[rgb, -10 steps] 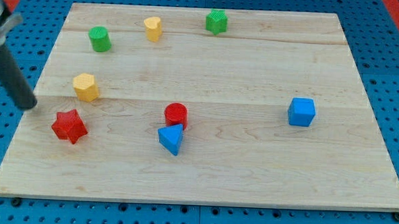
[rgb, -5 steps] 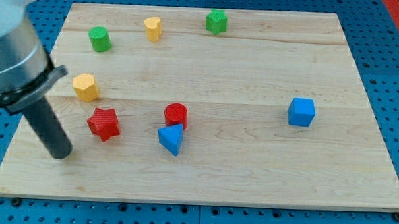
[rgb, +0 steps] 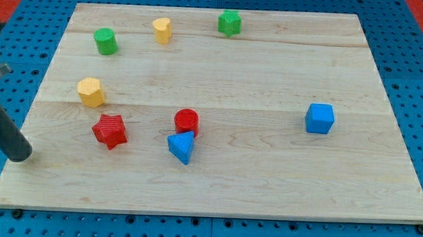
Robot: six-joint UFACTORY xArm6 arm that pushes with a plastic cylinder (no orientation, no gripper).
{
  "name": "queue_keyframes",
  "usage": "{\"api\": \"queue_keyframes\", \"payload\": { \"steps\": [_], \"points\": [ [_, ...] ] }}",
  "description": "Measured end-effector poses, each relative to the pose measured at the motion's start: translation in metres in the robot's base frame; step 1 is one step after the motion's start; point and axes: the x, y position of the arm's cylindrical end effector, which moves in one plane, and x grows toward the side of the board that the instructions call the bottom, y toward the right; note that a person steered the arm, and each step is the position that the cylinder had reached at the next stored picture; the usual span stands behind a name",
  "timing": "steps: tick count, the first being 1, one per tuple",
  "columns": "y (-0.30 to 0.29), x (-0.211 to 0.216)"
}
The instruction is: Keep red blocks and blue triangle in a diagonal line
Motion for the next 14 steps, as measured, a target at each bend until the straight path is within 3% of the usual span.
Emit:
{"api": "queue_keyframes", "payload": {
  "steps": [3, 7, 10, 12, 14],
  "points": [
    [-0.015, -0.014],
    [0.203, -0.015],
    [0.283, -0.009],
    [0.289, -0.067],
    [0.281, -0.043]
  ]
}}
